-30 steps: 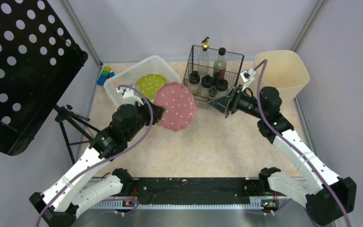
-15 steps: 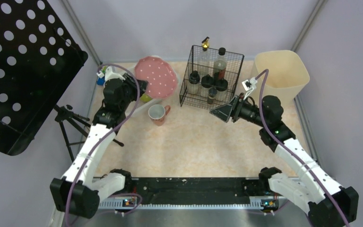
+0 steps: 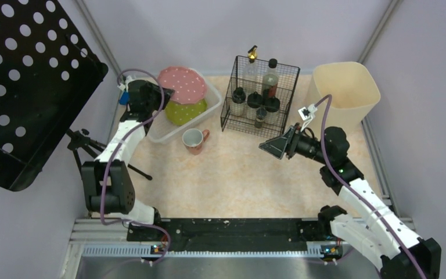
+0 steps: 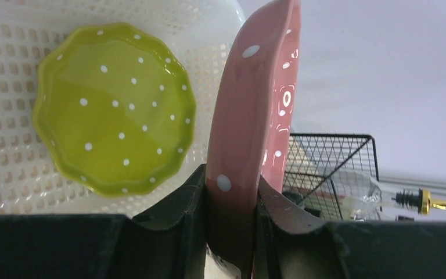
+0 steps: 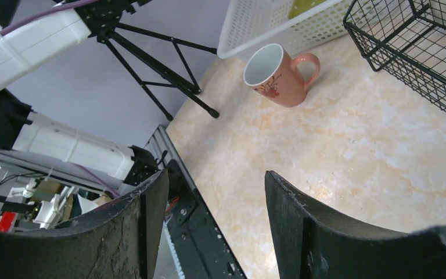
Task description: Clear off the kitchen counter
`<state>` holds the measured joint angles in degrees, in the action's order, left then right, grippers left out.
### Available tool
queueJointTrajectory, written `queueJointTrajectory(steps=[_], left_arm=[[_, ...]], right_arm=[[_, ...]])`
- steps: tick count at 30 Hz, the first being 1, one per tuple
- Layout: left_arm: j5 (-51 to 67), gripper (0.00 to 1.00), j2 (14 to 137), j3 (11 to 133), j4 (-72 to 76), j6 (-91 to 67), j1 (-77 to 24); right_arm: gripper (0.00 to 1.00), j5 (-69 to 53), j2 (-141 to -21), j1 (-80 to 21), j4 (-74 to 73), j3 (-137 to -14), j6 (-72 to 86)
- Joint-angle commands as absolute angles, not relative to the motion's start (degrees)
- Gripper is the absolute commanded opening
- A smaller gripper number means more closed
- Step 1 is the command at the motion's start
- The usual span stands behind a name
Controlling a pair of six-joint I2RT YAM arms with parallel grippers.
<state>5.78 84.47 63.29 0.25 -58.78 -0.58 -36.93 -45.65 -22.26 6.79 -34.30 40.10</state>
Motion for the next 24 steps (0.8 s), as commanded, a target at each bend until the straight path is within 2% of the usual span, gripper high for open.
queueJointTrajectory(steps=[1, 24], left_arm=[[9.9, 0.0, 87.3, 69.0, 15.8, -62.6, 1.3], [10.3, 0.0, 101.7, 67.0, 20.1, -61.4, 1.7]], right_arm=[[0.61, -38.5, -44.5, -21.9, 10.5, -33.6, 40.9], [0.61, -38.9, -42.7, -21.9, 8.8, -32.5, 40.2]])
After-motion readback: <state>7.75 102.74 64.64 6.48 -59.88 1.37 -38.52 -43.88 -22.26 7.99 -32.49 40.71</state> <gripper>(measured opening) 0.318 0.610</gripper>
